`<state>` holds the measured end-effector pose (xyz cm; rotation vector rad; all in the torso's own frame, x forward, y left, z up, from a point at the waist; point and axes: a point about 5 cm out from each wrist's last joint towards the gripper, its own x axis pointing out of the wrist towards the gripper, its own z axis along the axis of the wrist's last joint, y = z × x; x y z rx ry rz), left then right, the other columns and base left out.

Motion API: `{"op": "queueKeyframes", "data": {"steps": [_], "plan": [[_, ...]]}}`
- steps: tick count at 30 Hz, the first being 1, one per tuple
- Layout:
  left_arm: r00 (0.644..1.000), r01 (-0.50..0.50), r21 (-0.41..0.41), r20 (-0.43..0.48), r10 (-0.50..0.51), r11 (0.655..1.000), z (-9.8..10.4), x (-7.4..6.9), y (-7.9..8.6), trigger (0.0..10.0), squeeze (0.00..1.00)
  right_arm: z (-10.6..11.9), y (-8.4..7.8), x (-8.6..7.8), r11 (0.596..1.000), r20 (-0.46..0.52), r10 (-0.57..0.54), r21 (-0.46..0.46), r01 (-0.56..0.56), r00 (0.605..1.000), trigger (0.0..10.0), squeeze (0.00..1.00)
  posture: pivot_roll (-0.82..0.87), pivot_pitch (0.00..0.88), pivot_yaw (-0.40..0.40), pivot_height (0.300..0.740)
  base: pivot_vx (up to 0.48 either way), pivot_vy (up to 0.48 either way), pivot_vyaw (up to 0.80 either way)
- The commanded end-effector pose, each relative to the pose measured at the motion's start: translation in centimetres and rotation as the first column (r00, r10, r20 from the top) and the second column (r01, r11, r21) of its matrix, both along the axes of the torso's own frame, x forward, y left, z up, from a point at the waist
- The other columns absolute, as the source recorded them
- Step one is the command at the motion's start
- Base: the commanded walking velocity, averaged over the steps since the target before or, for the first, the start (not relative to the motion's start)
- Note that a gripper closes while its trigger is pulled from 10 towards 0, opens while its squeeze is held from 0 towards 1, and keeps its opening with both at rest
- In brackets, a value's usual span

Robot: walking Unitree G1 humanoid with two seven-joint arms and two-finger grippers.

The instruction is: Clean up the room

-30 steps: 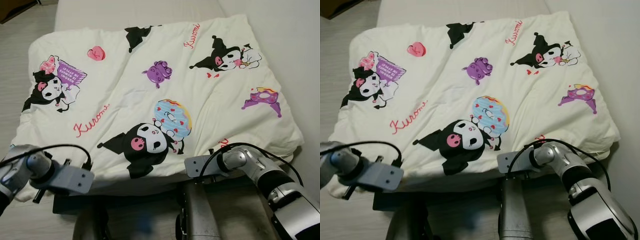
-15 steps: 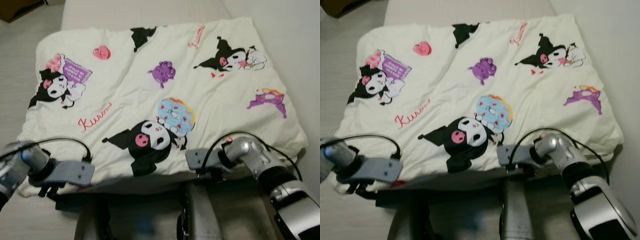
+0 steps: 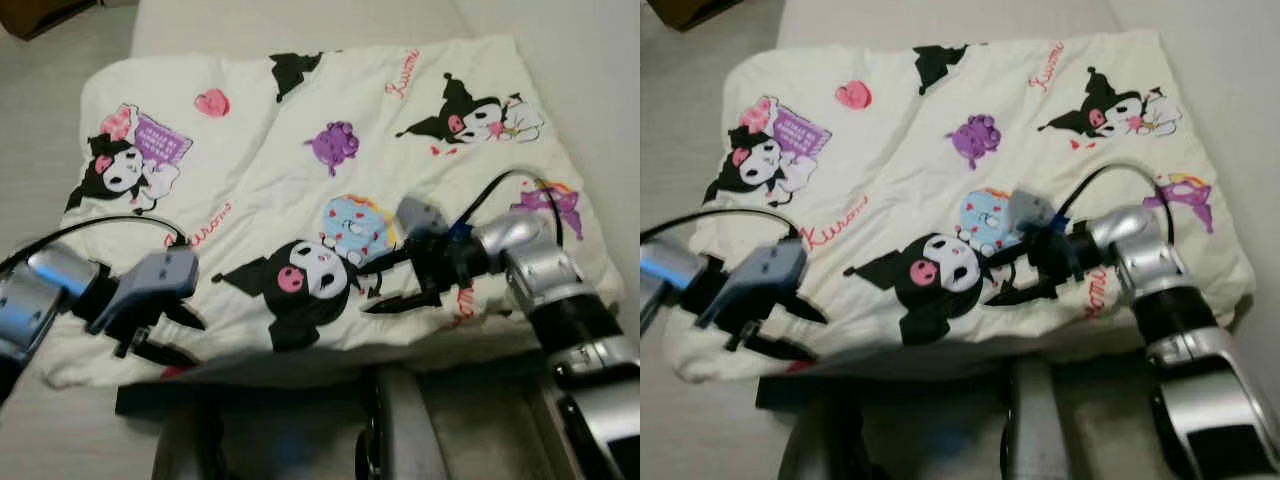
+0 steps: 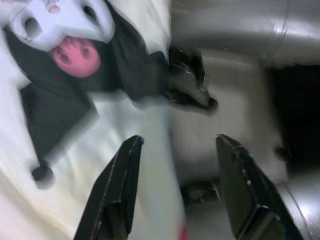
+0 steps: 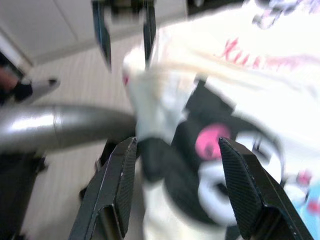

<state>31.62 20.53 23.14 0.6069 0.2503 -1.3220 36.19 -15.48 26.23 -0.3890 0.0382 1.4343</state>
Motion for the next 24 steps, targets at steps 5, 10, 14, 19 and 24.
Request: {"op": "queueKeyframes", "data": {"steps": [5,10,14,19,24], "plan": [[0.831,-0.511,-0.258,0.096,0.548,0.820,-1.9,3.9,0.4,10.0,0.00,-3.8,-0.8,2.4,0.869,-0.002,-0.488,0.093,0.486,0.873,10.0,0.00,-0.03,0.387,-0.010,0.537,0.000,0.000,0.00],[0.622,-0.752,-0.144,0.167,0.765,0.643,-7.2,3.6,1.4,10.0,0.00,-8.8,-2.3,2.5,0.671,0.104,-0.731,-0.076,0.738,0.675,10.0,0.00,-0.04,0.377,-0.013,0.537,0.000,0.000,0.00],[0.517,-0.833,-0.094,0.221,0.827,0.546,-10.0,2.8,2.7,10.0,0.00,-10.4,-3.4,2.4,0.538,0.094,-0.835,-0.070,0.840,0.542,10.0,0.00,-0.02,0.376,-0.015,0.537,0.000,0.000,0.00],[0.311,-0.880,-0.307,0.205,0.928,0.363,-8.1,3.5,4.3,10.0,0.00,-8.2,-3.5,3.1,0.385,-0.107,-0.906,0.192,0.903,0.409,10.0,0.00,-0.03,0.361,-0.012,0.537,0.000,0.000,0.00],[0.197,-0.880,-0.443,-0.012,0.980,0.171,-6.3,4.1,4.1,10.0,0.00,-6.9,-3.9,3.0,0.192,-0.245,-0.927,0.334,0.923,0.282,10.0,0.00,-0.03,0.339,-0.010,0.537,0.000,0.000,0.00]]}}
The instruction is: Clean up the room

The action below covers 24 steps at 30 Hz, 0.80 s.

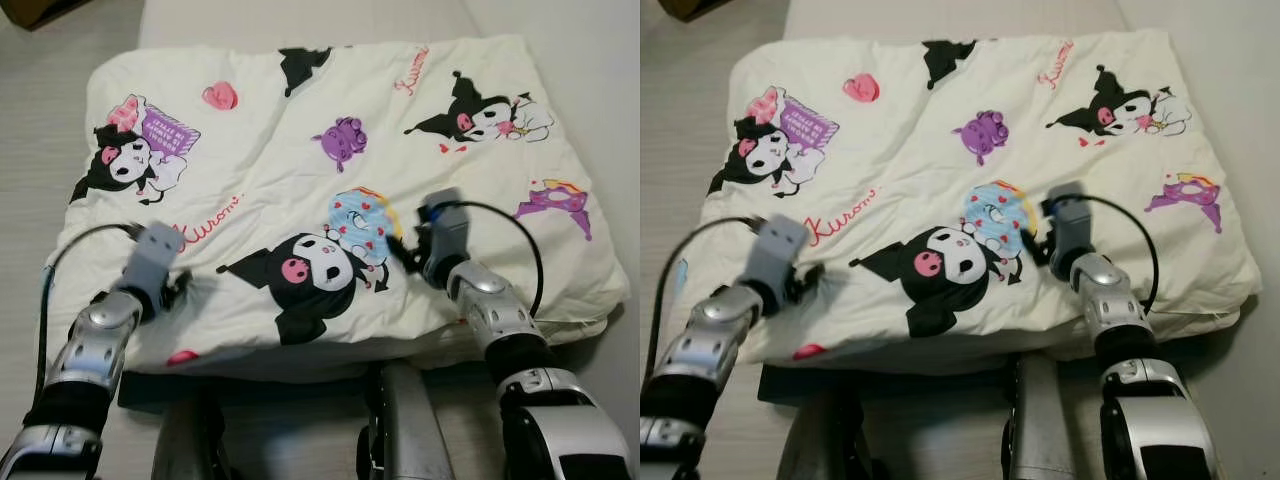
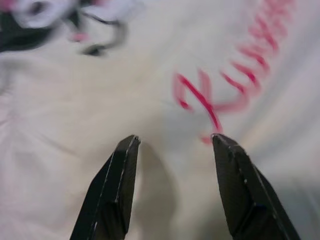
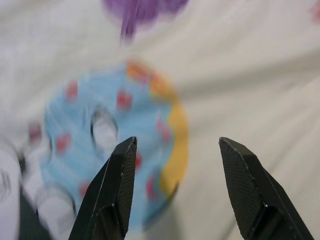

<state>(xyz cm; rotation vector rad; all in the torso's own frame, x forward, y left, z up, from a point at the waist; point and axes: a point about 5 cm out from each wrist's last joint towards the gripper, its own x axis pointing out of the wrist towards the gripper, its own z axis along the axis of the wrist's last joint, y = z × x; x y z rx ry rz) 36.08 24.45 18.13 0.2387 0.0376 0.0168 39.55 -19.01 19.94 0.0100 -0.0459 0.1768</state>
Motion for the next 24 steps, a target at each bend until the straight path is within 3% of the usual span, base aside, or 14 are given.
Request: {"op": "queueKeyframes", "data": {"steps": [1,2,3,5,10,14,24], "plan": [[0.997,-0.049,-0.074,-0.060,0.044,0.996,-1.5,-0.4,-0.1,10.0,0.00,-1.0,-0.2,-0.5,0.996,-0.002,-0.069,0.049,0.069,0.998,10.0,0.00,-0.03,0.332,-0.013,0.537,0.000,0.000,0.00],[0.997,-0.049,-0.074,-0.060,0.044,0.996,-1.5,-0.4,-0.1,10.0,0.00,-1.0,-0.2,-0.5,0.996,-0.002,-0.069,0.049,0.069,0.998,10.0,0.00,-0.03,0.332,-0.013,0.537,0.000,0.000,0.00],[0.997,-0.079,-0.100,-0.023,0.078,0.992,-1.8,-0.6,-0.7,10.0,0.00,-2.5,0.2,-1.2,0.993,-0.026,-0.107,0.049,0.108,0.994,10.0,0.00,-0.03,0.327,-0.015,0.537,0.000,0.000,0.00],[0.997,-0.079,-0.100,-0.023,0.078,0.992,-1.8,-0.6,-0.7,10.0,0.00,-2.5,0.2,-1.2,0.993,-0.026,-0.107,0.049,0.108,0.994,10.0,0.00,-0.03,0.327,-0.015,0.537,0.000,0.000,0.00],[0.996,-0.055,-0.026,0.063,0.056,0.998,-2.4,-1.9,-2.9,10.0,0.00,-6.2,1.2,-3.6,0.986,-0.059,-0.161,0.036,0.163,0.985,10.0,0.00,-0.01,0.294,-0.006,0.537,0.000,0.000,0.00],[0.992,-0.040,-0.013,0.123,0.041,0.999,-2.3,-2.7,-3.6,10.0,0.00,-7.0,1.8,-4.7,0.985,-0.056,-0.151,0.080,0.155,0.987,10.0,0.00,-0.01,0.280,-0.006,0.537,0.000,0.000,0.00],[0.995,-0.065,0.040,0.080,0.062,0.997,-3.8,-4.1,-4.0,10.0,0.00,-7.9,3.1,-6.2,0.987,-0.065,-0.135,0.077,0.140,0.989,10.0,0.00,-0.01,0.249,-0.004,0.572,0.000,0.000,0.00]]}}
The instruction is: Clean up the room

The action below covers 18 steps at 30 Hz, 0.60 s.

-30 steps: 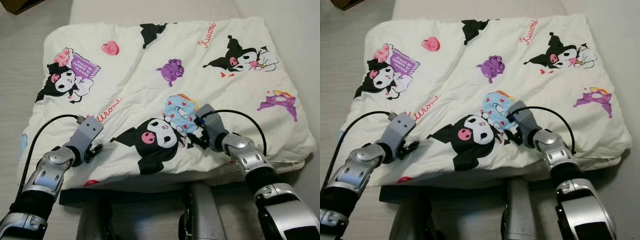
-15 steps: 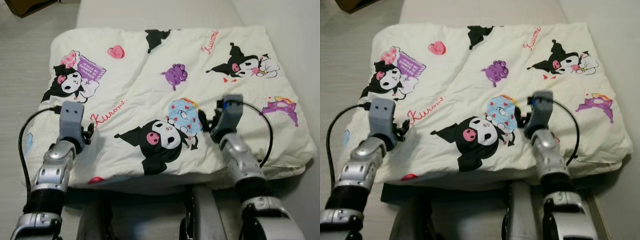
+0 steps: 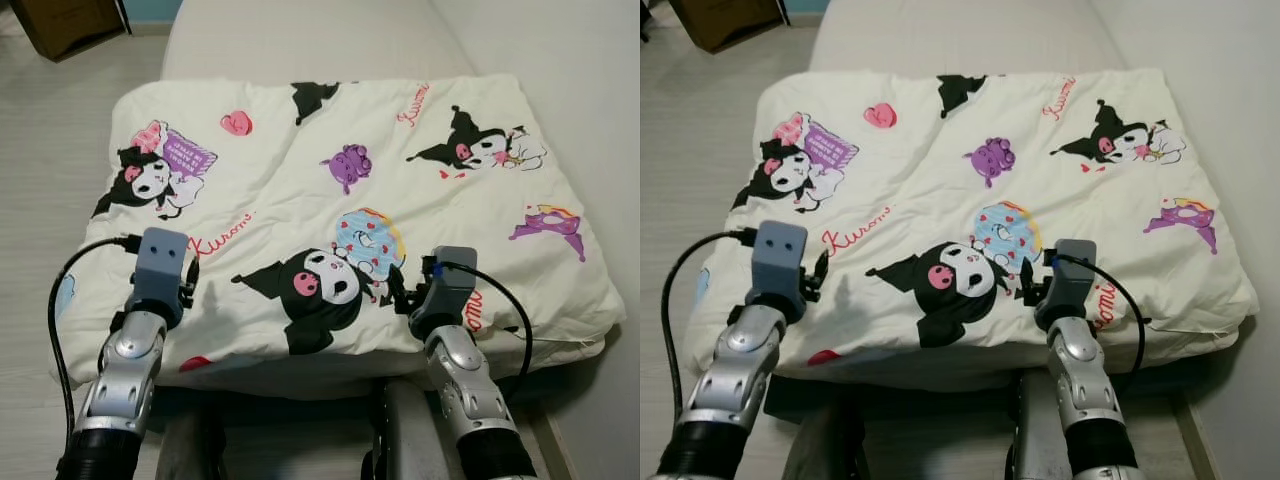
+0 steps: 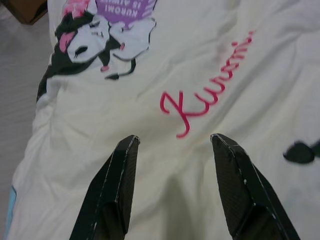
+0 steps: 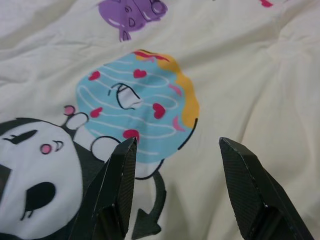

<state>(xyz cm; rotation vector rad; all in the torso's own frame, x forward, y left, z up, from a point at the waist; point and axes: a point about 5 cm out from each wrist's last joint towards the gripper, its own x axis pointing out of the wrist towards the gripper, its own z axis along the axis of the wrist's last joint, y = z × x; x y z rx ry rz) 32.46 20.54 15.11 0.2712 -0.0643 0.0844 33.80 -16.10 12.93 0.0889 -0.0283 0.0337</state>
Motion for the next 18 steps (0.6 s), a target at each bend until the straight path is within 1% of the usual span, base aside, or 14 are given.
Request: {"op": "queueKeyframes", "data": {"steps": [1,3,6,7,10,14,18], "plan": [[0.999,-0.015,0.002,-0.033,0.015,1.000,-1.0,-0.6,-0.1,10.0,0.00,-1.0,0.4,-0.5,1.000,-0.034,0.008,-0.004,-0.008,0.999,10.0,0.00,-0.01,0.243,-0.004,0.577,0.000,0.000,0.00],[0.999,-0.021,0.004,-0.038,0.021,1.000,-1.2,-0.7,-0.1,10.0,0.00,-1.0,0.4,-0.6,1.000,-0.036,0.008,-0.003,-0.008,0.999,10.0,0.00,-0.01,0.235,-0.004,0.582,0.000,0.000,0.00],[0.997,-0.037,-0.016,-0.064,0.036,0.999,-2.0,-1.1,0.1,10.0,0.00,-1.3,0.7,-0.7,1.000,-0.041,0.007,0.002,-0.007,0.999,10.0,0.00,-0.01,0.221,0.000,0.597,0.000,0.000,0.00],[0.997,-0.037,-0.016,-0.064,0.036,0.999,-2.0,-1.1,0.1,10.0,0.00,-1.3,0.7,-0.7,1.000,-0.041,0.007,0.002,-0.007,0.999,10.0,0.00,-0.01,0.221,0.000,0.597,0.000,0.000,0.00],[0.995,-0.027,-0.020,-0.100,0.025,0.999,-2.9,-1.6,-0.1,10.0,0.00,-1.6,0.9,-1.0,1.000,-0.049,0.010,0.005,-0.010,0.999,10.0,0.00,-0.01,0.204,0.005,0.612,0.000,0.000,0.00],[0.995,-0.031,-0.010,-0.099,0.030,0.999,-3.1,-1.9,-0.3,10.0,0.00,-1.8,1.1,-1.2,1.000,-0.055,0.013,0.005,-0.012,0.998,10.0,0.00,-0.01,0.198,0.005,0.627,0.000,0.000,0.00],[0.997,0.000,0.010,-0.078,0.001,1.000,-2.9,-1.8,-0.9,10.0,0.00,-1.9,1.3,-1.4,1.000,-0.059,0.024,0.005,-0.024,0.998,10.0,0.00,-0.01,0.180,0.006,0.647,0.000,0.000,0.00]]}}
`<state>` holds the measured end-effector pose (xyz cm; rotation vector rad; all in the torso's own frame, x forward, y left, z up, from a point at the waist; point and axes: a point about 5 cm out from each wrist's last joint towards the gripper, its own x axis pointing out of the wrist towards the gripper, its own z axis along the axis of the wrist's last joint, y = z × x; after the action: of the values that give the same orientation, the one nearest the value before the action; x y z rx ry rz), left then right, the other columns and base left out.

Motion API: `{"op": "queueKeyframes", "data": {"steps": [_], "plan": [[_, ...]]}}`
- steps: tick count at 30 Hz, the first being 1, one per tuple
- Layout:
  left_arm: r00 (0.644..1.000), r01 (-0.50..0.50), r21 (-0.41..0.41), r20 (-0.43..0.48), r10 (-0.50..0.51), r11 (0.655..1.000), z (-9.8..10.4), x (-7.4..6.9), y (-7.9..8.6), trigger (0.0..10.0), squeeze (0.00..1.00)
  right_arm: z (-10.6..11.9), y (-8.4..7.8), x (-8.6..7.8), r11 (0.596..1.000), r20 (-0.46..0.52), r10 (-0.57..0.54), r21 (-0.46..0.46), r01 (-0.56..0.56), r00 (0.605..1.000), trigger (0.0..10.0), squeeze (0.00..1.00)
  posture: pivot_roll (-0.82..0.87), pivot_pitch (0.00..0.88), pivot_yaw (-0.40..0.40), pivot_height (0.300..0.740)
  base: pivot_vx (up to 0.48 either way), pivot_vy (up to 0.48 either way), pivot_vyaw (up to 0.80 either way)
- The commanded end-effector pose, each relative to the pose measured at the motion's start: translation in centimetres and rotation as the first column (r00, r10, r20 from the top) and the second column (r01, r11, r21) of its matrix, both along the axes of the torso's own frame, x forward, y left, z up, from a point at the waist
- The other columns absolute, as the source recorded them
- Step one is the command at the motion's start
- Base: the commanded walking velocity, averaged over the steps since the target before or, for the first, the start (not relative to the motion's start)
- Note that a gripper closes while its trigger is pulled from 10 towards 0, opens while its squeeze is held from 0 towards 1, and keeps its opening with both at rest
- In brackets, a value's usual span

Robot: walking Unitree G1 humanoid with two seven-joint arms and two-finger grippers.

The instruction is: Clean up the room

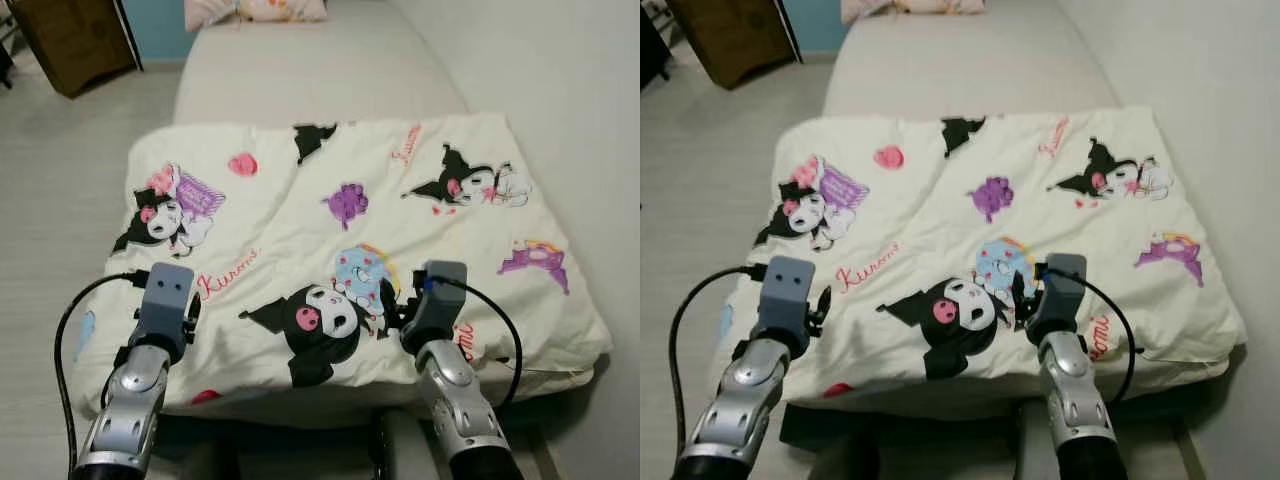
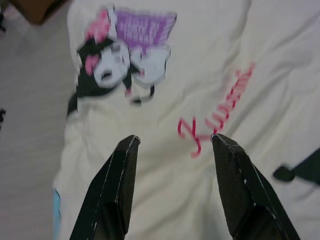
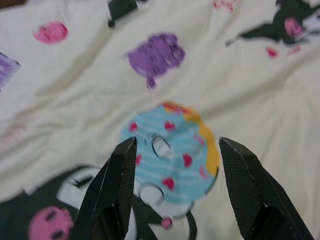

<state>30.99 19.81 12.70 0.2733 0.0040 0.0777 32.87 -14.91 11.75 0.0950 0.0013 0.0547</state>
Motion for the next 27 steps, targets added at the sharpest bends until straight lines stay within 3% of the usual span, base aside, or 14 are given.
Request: {"op": "queueKeyframes", "data": {"steps": [1,27], "plan": [[1.000,0.005,0.023,-0.004,-0.005,1.000,-0.41,-0.25,-0.29,10.0,0.00,-0.75,0.05,-0.50,1.000,-0.031,0.002,-0.001,-0.002,1.000,10.0,0.00,-0.01,0.173,0.007,0.652,0.000,0.000,0.00],[0.997,-0.051,0.004,0.051,0.051,0.999,-0.14,-0.77,-0.95,10.0,0.00,-1.34,0.16,-0.87,0.999,-0.037,0.024,0.026,-0.024,0.999,10.0,0.00,0.00,0.122,0.011,0.740,0.000,0.000,0.00]]}}
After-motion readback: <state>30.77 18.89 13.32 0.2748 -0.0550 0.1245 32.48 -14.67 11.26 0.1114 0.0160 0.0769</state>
